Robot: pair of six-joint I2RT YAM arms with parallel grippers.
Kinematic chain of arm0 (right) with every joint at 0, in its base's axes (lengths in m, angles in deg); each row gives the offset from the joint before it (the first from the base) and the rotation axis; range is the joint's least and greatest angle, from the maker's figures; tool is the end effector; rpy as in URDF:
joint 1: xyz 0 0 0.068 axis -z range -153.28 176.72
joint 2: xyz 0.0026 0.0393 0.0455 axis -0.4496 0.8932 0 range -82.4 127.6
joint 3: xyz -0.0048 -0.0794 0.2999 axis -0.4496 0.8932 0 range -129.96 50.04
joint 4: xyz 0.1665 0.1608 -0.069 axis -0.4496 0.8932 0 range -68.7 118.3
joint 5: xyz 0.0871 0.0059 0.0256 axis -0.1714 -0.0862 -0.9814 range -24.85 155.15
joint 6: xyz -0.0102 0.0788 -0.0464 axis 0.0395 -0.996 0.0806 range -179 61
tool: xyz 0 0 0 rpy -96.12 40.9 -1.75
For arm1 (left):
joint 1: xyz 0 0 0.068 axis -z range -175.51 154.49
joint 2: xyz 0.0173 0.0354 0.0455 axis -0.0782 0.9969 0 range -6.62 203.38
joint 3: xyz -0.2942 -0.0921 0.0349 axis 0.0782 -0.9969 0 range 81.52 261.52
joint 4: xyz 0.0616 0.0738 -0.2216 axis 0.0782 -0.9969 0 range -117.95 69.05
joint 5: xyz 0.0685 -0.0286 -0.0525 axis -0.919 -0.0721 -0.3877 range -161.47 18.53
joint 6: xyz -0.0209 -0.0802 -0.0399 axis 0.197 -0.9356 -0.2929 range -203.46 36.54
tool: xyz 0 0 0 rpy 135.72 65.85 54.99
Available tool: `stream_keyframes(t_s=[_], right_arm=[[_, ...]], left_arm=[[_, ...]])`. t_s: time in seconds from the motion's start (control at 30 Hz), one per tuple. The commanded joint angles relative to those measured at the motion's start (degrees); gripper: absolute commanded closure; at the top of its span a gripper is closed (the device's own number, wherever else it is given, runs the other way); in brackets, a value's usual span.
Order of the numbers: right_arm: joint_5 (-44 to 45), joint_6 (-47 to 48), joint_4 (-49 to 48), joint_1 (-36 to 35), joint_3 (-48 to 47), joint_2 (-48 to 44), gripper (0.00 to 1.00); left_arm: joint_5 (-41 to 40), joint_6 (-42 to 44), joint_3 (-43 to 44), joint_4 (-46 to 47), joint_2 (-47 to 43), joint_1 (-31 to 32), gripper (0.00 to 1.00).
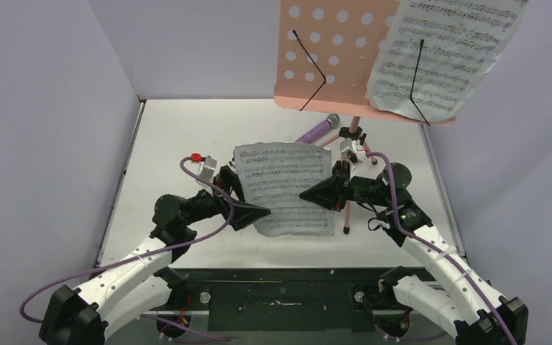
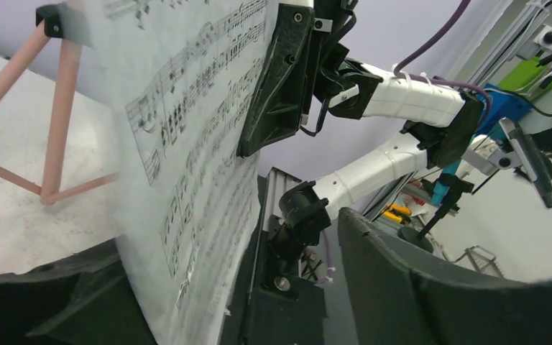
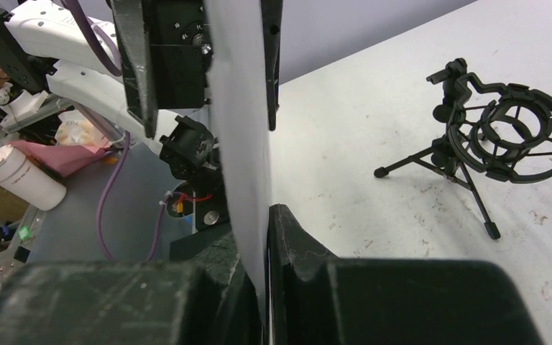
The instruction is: Set up the instrument practice props
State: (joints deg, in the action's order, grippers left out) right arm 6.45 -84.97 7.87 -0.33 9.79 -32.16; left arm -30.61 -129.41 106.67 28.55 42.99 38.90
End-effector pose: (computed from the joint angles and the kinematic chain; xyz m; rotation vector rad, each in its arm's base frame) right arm 0.1228 0.1420 0.3735 -0.9092 1.4909 1.4650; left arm 0.1147 -0.1441 0.3637 0.5906 1.2920 -1.5917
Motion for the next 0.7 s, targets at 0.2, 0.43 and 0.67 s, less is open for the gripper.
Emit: stream_keyframes(t_s=[0.2, 0.43, 0.67], right_arm=[[2.89, 4.02, 1.09, -0.26, -3.84, -1.96, 0.95], [5.40, 6.10, 3.70, -0.30, -4.69, -2.85, 0.95], [11.35, 10.48, 9.99, -0.27, -7.80, -3.21, 0.95]], left_arm=[[-1.00, -0.61, 1.49, 0.68, 1.03, -0.14, 0.04], [-5.02, 2.12, 1.72, -6.75, 0.84, -0.22, 0.04], [-11.79, 6.56, 4.03, -18.86, -1.28, -0.22, 0.04]])
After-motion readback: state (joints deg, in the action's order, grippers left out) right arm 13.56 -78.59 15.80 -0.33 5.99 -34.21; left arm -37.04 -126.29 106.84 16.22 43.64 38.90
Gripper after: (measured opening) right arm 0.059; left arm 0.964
